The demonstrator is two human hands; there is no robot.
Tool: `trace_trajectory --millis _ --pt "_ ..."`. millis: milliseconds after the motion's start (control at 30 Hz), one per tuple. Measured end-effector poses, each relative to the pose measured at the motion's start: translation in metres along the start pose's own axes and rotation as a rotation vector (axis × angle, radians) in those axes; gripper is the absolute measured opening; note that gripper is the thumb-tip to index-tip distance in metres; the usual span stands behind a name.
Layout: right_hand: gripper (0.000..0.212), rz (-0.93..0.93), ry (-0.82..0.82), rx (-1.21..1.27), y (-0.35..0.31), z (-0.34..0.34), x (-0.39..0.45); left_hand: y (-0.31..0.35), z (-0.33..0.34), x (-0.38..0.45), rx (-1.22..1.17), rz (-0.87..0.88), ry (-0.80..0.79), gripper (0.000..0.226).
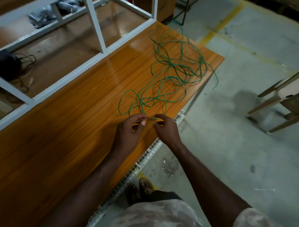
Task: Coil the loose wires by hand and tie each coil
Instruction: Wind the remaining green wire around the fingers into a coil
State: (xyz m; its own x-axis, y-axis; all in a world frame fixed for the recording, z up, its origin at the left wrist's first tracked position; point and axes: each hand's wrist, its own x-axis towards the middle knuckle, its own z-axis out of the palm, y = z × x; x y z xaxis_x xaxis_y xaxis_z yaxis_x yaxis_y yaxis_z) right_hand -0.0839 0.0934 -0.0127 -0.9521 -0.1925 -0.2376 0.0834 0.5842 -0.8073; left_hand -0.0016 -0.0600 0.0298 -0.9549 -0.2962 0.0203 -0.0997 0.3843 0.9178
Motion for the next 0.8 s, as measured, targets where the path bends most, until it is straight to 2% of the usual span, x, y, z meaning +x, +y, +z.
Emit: trace_trajectory --millis 367,500,800 --pt "0.025 0.074 0.214 0.097 0.037 -0.072 0.037 0.006 0.052 0.032 -0.01 0.036 -0.055 0.021" --pt "0.018 0.08 0.307 0.131 0.057 -0.116 0.078 0.015 0.084 0.067 -0.025 0.02 -0.043 0.021" --pt "0.023 0.093 0.369 0.109 0.104 -0.228 0.2 0.058 0.194 0.149 -0.062 -0.057 0.014 0.021"
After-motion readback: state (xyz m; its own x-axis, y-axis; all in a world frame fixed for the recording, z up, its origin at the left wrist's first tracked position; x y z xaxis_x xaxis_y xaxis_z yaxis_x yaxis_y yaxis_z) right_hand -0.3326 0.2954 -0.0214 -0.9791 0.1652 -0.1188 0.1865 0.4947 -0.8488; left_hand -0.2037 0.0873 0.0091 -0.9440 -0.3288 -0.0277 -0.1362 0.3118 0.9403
